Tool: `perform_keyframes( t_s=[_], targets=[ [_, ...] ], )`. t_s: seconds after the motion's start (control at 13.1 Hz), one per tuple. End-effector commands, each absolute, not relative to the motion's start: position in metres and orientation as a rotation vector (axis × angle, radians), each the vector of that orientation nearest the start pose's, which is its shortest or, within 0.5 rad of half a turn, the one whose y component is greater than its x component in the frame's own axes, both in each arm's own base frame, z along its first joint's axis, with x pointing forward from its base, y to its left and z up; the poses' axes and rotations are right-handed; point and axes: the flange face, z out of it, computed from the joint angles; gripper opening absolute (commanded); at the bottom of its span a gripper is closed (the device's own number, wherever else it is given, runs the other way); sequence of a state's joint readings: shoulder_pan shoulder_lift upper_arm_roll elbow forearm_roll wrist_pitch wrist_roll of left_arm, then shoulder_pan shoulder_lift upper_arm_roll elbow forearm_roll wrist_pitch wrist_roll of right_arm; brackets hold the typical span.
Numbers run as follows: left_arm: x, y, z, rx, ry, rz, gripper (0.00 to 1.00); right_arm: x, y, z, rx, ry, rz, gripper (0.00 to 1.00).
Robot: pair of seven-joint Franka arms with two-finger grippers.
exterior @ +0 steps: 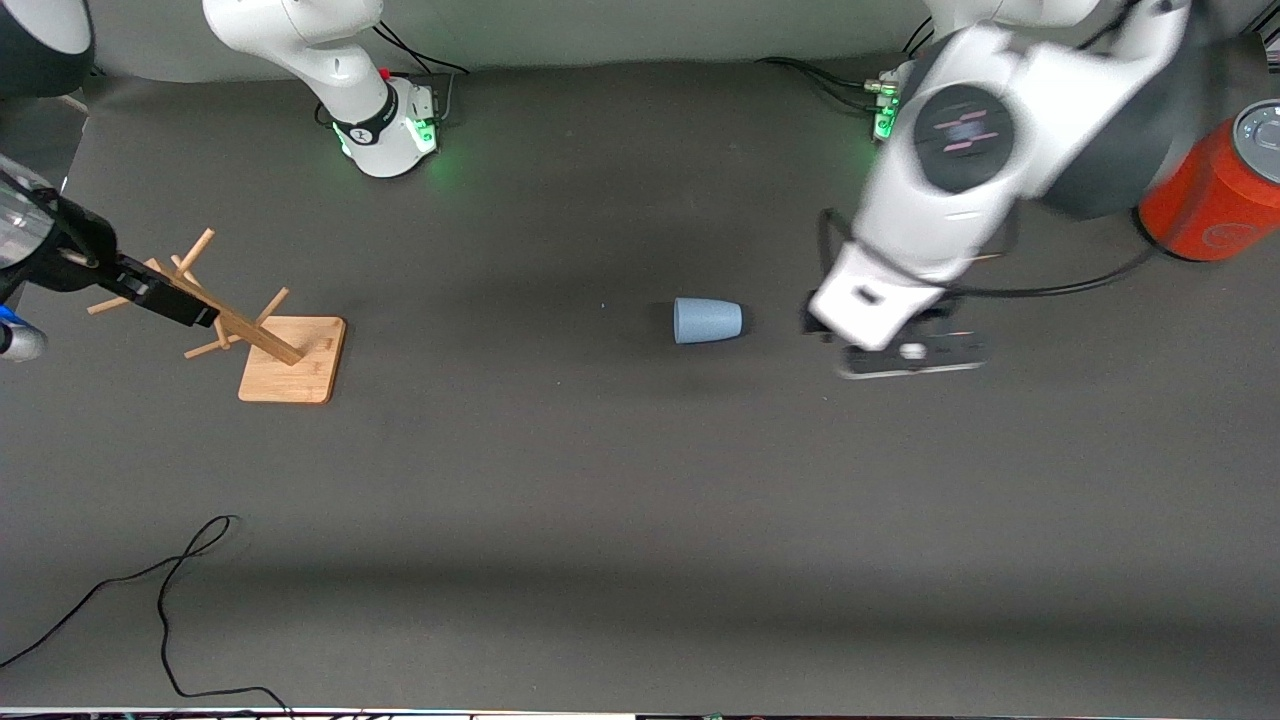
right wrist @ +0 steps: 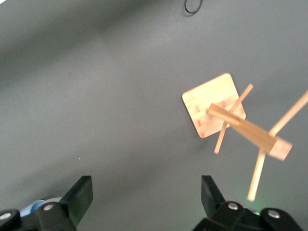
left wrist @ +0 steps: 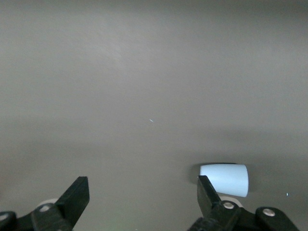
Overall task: Rotate and upright cup with both arms
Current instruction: 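Withdraw the right gripper while the left gripper reaches the cup, then grasp the lying cup's rim with the left gripper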
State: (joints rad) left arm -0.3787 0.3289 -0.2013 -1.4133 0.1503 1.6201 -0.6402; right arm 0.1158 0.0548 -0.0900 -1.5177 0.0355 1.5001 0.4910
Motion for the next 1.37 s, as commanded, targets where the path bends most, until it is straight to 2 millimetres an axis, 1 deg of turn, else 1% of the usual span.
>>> perform_keyframes(
  t_s=[0.0, 0.08, 0.15, 0.23, 0.38, 0.46, 0.53, 0.61, 0.69, 0.76, 0.91, 0.99, 1.07, 1.14, 1.22, 1.3],
  targets=[
    [0.558, -0.38, 0.462, -2.946, -0.021, 0.06, 1.0, 0.557, 0.008, 0.616, -3.082, 0.451, 0.064, 1.0],
    [0.553, -0.407, 0.438, -2.946, 0.022, 0.041, 1.0, 0.559, 0.001, 0.617, -3.092, 0.349, 0.039, 1.0],
    [0.549, -0.43, 0.417, -2.957, 0.009, 0.027, 1.0, 0.561, -0.007, 0.618, -3.098, 0.273, 0.011, 1.0],
    [0.547, -0.45, 0.395, -2.961, -0.011, 0.019, 1.0, 0.563, -0.008, 0.619, -3.101, 0.218, -0.009, 1.0],
    [0.53, -0.492, 0.355, -2.921, 0.031, -0.008, 1.0, 0.564, -0.012, 0.619, -3.104, 0.171, -0.025, 1.0],
    [0.517, -0.508, 0.34, -2.903, 0.056, -0.009, 1.0, 0.565, -0.014, 0.62, -3.106, 0.13, -0.042, 1.0],
    [0.507, -0.516, 0.328, -2.88, 0.091, 0.001, 1.0, 0.568, -0.021, 0.62, -3.108, 0.105, -0.06, 1.0],
    [0.498, -0.524, 0.32, -2.85, 0.136, -0.006, 1.0, 0.569, -0.024, 0.62, -3.109, 0.09, -0.068, 1.0],
    [0.486, -0.533, 0.313, -2.818, 0.192, -0.027, 1.0, 0.568, -0.024, 0.62, -3.109, 0.085, -0.068, 1.0],
    [0.476, -0.539, 0.3, -2.772, 0.277, -0.037, 1.0, 0.569, -0.024, 0.619, -3.109, 0.085, -0.065, 1.0],
    [0.445, -0.557, 0.264, -2.656, 0.446, -0.025, 1.0, 0.567, -0.023, 0.619, -3.109, 0.085, -0.058, 1.0],
    [0.439, -0.558, 0.242, -2.586, 0.5, -0.02, 0.99, 0.567, -0.024, 0.62, -3.11, 0.09, -0.058, 1.0],
    [0.431, -0.56, 0.226, -2.56, 0.533, 0.004, 0.99, 0.567, -0.021, 0.62, -3.11, 0.08, -0.058, 1.0],
    [0.423, -0.564, 0.219, -2.533, 0.578, 0.014, 0.99, 0.567, -0.021, 0.62, -3.11, 0.083, -0.058, 1.0],
    [0.414, -0.567, 0.214, -2.487, 0.664, 0.051, 0.99, 0.567, -0.021, 0.62, -3.11, 0.083, -0.058, 1.0],
    [0.411, -0.565, 0.209, -2.451, 0.722, 0.088, 0.99, 0.567, -0.021, 0.62, -3.11, 0.083, -0.058, 1.0]
  ],
)
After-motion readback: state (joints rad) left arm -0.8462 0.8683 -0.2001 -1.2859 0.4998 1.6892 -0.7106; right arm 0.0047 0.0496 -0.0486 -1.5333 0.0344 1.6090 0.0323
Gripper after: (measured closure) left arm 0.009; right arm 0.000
